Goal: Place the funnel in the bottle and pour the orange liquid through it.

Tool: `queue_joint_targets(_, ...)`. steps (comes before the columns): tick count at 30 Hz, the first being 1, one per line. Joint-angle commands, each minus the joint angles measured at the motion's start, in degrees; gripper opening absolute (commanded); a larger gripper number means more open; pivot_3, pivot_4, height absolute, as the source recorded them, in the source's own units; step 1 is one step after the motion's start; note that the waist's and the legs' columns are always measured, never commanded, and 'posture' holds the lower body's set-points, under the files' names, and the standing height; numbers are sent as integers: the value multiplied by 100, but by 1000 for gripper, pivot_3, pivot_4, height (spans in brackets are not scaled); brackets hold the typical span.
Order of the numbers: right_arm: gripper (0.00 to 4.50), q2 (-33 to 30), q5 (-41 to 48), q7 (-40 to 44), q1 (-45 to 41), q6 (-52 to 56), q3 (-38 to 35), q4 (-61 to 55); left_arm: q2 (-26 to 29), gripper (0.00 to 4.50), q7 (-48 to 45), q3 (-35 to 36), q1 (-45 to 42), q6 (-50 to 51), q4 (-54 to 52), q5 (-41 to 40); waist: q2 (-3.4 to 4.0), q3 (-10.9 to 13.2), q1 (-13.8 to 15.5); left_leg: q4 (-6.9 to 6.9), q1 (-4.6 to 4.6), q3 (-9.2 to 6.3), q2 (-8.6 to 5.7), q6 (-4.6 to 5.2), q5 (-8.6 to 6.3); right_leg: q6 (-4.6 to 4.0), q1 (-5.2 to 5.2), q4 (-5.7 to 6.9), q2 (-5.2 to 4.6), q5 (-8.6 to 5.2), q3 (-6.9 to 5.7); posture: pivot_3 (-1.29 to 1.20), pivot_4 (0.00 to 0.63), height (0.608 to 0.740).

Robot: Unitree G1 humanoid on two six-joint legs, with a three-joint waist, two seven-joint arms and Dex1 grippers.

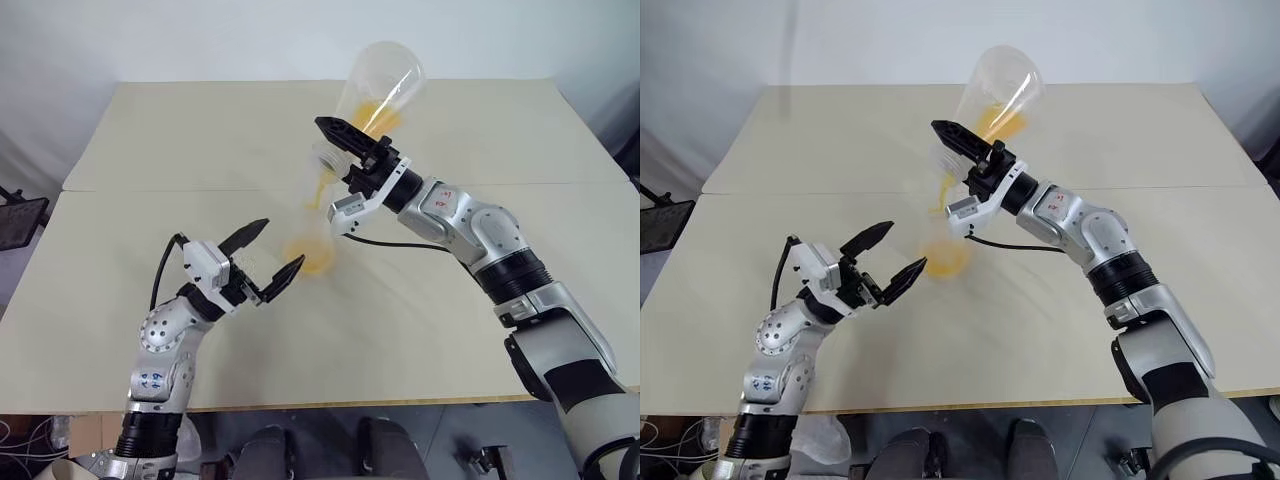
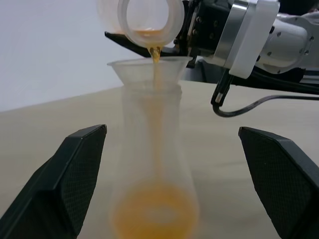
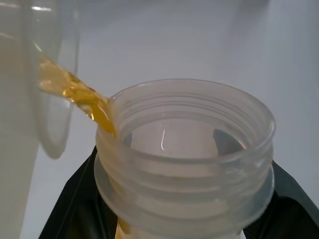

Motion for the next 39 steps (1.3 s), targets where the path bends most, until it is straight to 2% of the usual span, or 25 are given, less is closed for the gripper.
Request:
queue_joint_targets(1, 2502, -69, 1, -175, -172, -3, -26, -302, -24, 4500, -21, 30, -27, -149, -99, -38, 0, 0, 0, 0, 0, 0, 0, 0, 0, 0, 0, 0, 0, 0, 0, 0, 150, 740)
queue_joint_targets(39, 2502, -124, -182, -480, -331, 88, 98, -224, -145, 4500, 51, 54, -41, -236, -353, -169, 0, 0, 1, 0, -1, 0, 1, 0, 0, 0, 0, -1, 0, 0, -1, 0, 150, 740)
